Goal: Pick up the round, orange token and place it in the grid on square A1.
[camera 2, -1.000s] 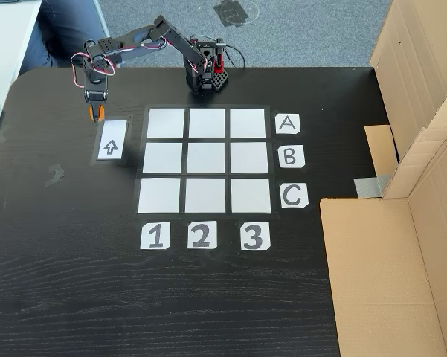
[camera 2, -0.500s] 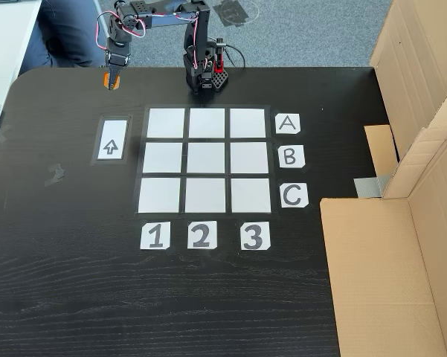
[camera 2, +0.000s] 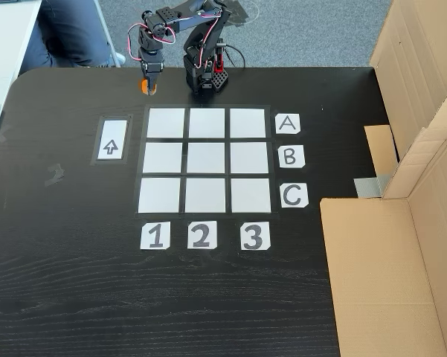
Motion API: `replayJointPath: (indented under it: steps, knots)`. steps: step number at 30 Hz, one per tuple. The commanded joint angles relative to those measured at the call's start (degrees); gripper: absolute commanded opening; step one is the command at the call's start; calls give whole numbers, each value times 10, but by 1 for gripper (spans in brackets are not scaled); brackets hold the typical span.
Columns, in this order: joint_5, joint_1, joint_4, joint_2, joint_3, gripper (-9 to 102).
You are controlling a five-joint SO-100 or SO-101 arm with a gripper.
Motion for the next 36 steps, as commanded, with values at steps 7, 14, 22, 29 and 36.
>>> replayJointPath:
  steps: [7,14,22,29,36]
  knots:
    - [-1,-67,-64,-25,74,7]
    - [0,-99,-123,-98,74,7]
    - [8,-149,-165,-167,67,7]
    - [11,-159,-189,-201,65,8]
    - [14,-156,-207,-223,65,8]
